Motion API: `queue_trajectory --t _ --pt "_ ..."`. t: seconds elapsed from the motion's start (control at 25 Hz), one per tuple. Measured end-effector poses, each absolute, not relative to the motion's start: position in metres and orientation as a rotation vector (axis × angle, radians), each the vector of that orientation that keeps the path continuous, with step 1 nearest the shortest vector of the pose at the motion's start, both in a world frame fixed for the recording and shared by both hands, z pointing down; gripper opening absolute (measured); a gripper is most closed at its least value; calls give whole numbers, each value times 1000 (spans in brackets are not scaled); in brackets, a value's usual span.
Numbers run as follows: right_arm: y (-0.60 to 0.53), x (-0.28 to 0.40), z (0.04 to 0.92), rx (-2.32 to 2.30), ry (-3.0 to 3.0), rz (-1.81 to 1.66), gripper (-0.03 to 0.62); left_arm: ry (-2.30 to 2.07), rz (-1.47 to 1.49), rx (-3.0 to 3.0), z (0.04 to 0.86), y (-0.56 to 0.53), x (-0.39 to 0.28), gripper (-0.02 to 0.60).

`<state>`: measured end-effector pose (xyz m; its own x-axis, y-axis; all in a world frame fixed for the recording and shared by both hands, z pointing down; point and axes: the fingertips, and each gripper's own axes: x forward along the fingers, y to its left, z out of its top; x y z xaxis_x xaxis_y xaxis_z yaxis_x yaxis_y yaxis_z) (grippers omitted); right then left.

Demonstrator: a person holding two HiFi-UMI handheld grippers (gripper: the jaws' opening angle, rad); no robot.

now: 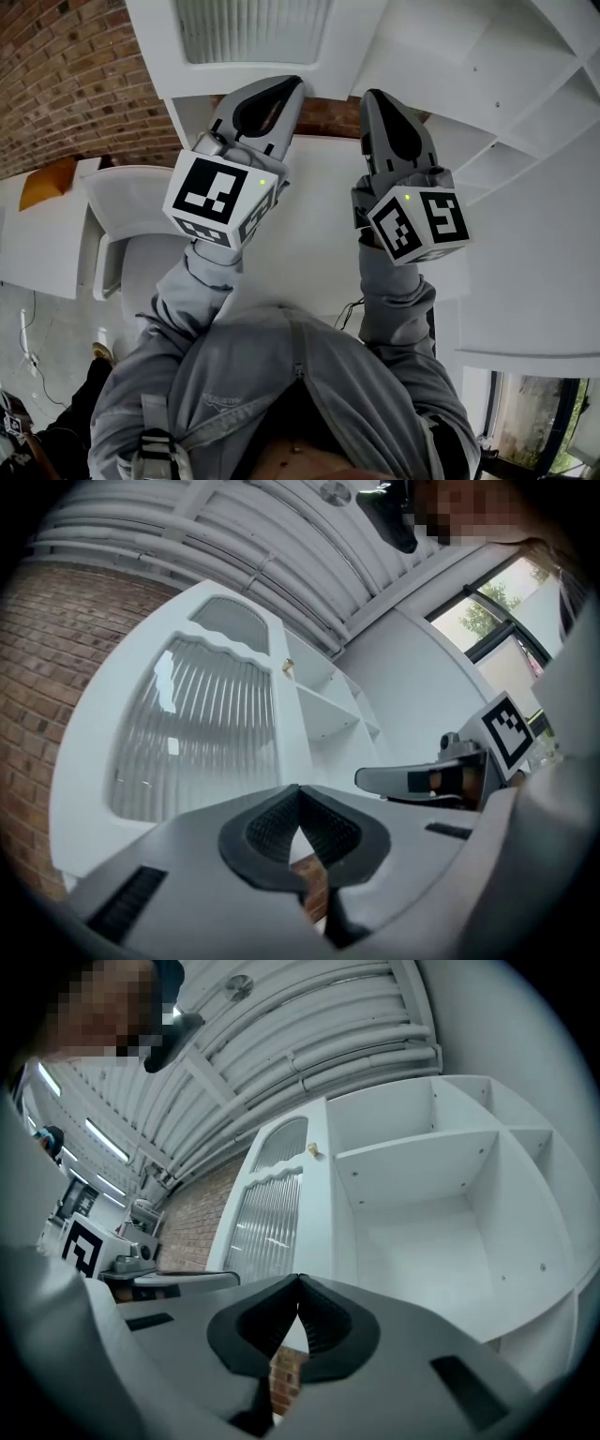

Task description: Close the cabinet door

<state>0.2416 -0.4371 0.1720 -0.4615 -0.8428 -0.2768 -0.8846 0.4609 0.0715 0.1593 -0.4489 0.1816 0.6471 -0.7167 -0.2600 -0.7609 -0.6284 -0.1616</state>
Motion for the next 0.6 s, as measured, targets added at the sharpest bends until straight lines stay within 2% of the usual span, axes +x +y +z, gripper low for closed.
queue_trajectory --t 0.6 --pt "-340 147 220 -1615 2415 203 26 1281 182 -2669 232 -354 31 5"
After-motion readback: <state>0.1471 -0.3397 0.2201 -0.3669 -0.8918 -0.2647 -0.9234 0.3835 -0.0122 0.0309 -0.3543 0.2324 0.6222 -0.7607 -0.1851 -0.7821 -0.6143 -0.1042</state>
